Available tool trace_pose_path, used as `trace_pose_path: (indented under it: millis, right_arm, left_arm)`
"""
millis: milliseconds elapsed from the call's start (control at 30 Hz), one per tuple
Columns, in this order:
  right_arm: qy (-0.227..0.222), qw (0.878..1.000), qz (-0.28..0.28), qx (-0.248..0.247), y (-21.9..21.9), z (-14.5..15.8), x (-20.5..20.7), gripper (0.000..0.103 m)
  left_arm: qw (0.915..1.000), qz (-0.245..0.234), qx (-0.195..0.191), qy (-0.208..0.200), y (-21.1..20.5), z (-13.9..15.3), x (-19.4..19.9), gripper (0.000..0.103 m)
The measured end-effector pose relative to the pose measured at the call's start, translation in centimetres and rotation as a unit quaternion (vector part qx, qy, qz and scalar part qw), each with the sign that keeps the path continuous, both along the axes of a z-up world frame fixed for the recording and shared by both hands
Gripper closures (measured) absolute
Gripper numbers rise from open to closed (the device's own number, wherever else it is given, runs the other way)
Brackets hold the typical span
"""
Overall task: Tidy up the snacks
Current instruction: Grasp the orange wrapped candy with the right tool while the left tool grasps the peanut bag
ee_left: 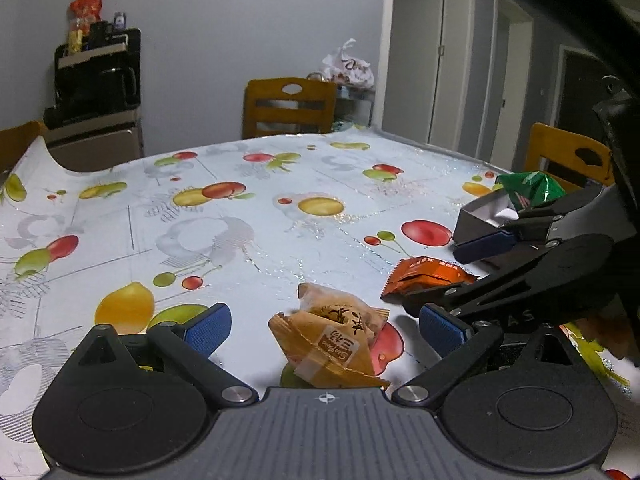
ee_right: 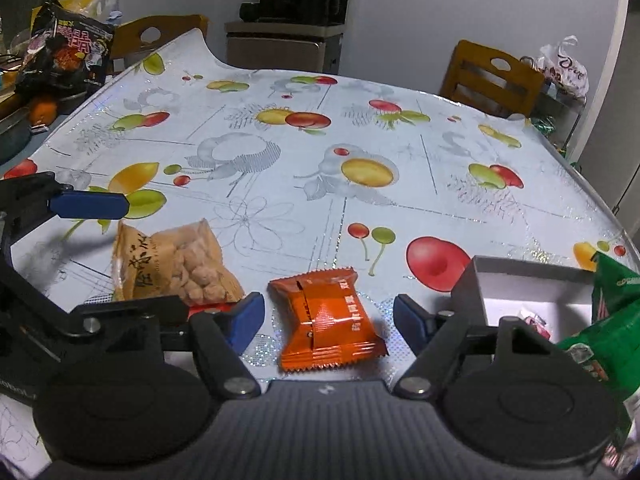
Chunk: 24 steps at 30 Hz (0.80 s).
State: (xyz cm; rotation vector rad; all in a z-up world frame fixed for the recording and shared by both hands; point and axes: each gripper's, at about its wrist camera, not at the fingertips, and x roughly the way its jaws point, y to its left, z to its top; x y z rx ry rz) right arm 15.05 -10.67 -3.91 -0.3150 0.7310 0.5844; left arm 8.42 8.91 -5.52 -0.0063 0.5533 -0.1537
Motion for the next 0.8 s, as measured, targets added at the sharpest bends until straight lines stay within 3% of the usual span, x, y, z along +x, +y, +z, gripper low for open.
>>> trace_pose_path:
  millis: [267,433,800]
  right_arm:
    - [0.015,1.0,-0.006,0.01,-0.2,-0.4,0.5,0.044]
    - [0.018,1.0,-0.002,0.014,-0.1,-0.4,0.2,0.054]
    - [0.015,1.0,-0.012,0.015,0.1,-0.2,-0.1,0.055]
  left_arm:
    - [0.9991,-0.005,-0.009,0.042,-0.1,-0.7,1.5,0.004]
    - [0.9984,0.003,-0.017,0.055,0.3,-1.0,1.8,0.017]
    - [0.9969,0.001,-0.061,0.05,1.0,-1.0,2.0,0.024]
